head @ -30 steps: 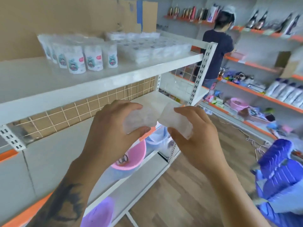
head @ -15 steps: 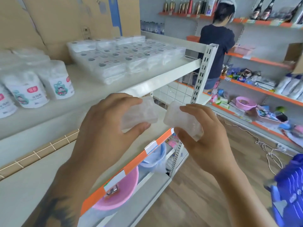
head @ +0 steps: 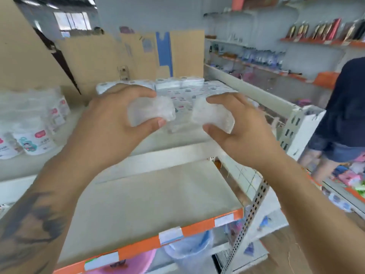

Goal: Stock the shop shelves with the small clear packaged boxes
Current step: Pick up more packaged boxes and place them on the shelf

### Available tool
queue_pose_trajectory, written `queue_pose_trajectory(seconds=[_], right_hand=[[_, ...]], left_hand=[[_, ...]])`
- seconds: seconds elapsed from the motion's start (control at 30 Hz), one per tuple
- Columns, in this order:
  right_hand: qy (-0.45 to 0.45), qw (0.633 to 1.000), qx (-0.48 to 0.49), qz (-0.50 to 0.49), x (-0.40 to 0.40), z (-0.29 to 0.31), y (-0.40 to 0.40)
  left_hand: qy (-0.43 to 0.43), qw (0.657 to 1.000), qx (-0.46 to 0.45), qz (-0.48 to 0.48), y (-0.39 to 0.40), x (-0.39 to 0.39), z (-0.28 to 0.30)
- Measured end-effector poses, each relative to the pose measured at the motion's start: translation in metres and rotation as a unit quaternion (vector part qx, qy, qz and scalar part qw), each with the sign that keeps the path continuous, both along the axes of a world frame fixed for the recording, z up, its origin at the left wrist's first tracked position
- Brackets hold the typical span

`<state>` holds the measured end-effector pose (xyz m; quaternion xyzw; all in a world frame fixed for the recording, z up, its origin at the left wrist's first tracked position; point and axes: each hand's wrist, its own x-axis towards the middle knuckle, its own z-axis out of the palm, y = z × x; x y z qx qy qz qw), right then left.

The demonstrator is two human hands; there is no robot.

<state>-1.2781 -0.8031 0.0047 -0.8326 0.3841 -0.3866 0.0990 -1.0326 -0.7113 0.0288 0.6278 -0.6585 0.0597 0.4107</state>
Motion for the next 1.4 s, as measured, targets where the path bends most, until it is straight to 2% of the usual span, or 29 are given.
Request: queue_pose_trajectory(seconds=[0.17, 0.27, 0.47, 0.63, 0.73, 0.83, 1.03, 1.17, 1.23, 1.4], right_hand=[[0.116, 0.992, -0.026, 0.042, -0.010, 0.061, -0.052], [0.156, 0.986, -0.022, 0.060, -0.005, 0.089, -0.078], [0.261, 0.960, 0.059, 0.089, 0.020, 0.106, -0.133], [0.308, 0.942, 0.057, 0.121, 0.051, 0.110, -0.178], [0.299, 0.932, 0.105, 0.177, 0.063, 0.108, -0.199], [0.251, 0.931, 0.139, 0.226, 0.076, 0.097, -0.213], [0.071, 0.911, 0.266, 0.307, 0.078, 0.083, -0.214], [-0.046, 0.892, 0.314, 0.321, 0.074, 0.088, -0.209], [-0.083, 0.872, 0.355, 0.327, 0.073, 0.088, -0.209], [-0.081, 0.848, 0.381, 0.359, 0.064, 0.090, -0.214]], left_hand=[[-0.023, 0.997, 0.062, 0.038, -0.040, -0.016, 0.021], [-0.024, 0.992, 0.103, 0.072, -0.061, -0.014, 0.029], [-0.034, 0.978, 0.174, 0.107, -0.100, -0.009, 0.042], [-0.031, 0.968, 0.231, 0.096, -0.132, 0.012, 0.040], [-0.039, 0.953, 0.292, 0.074, -0.140, 0.021, 0.041], [-0.030, 0.950, 0.305, 0.065, -0.145, 0.028, 0.049], [-0.038, 0.979, 0.200, -0.010, -0.162, 0.024, 0.063], [0.043, 0.992, 0.108, -0.054, -0.169, 0.021, 0.059], [0.101, 0.990, 0.085, -0.057, -0.167, 0.020, 0.054], [0.236, 0.967, 0.054, -0.084, -0.164, 0.017, 0.044]])
